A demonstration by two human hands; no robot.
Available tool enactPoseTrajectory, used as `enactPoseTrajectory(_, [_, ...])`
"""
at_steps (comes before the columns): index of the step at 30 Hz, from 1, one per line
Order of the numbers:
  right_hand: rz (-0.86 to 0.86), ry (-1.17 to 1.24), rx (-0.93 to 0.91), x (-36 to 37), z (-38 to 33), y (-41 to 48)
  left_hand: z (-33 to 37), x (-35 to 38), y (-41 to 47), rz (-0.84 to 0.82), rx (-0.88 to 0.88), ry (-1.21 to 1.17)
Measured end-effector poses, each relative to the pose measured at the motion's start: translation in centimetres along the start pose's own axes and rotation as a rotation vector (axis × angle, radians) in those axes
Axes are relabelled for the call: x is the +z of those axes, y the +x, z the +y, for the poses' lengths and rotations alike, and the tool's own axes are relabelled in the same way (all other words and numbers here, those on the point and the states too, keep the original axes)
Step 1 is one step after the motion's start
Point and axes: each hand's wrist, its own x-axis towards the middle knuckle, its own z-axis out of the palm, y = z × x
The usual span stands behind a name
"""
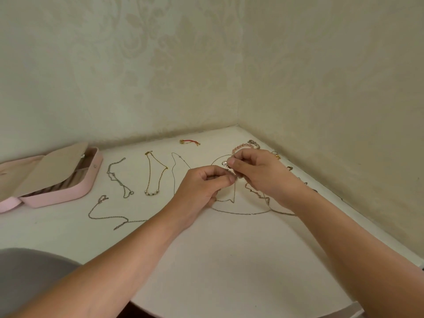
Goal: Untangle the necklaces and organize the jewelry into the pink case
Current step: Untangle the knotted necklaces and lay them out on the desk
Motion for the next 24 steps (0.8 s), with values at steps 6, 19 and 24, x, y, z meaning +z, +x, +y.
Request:
enactPoseTrajectory(6, [-0.234,-0.095,0.098,-0.8,-1.4,2.7,0.4,-0.4,0.6,0.036,-0.106,-0.133])
enactPoseTrajectory(19, [-0.154,-0.088,-0.012,-2.0,-2.0,3.5,0.4,-1.4,1.8,0.14,-0.291,-0.583])
enactPoseTrajectory(24, [-0.181,-0.205,-0.059,-2.0,-2.0,3.1,0.3,-1.1,1.6,0.184,-0.23,-0.505])
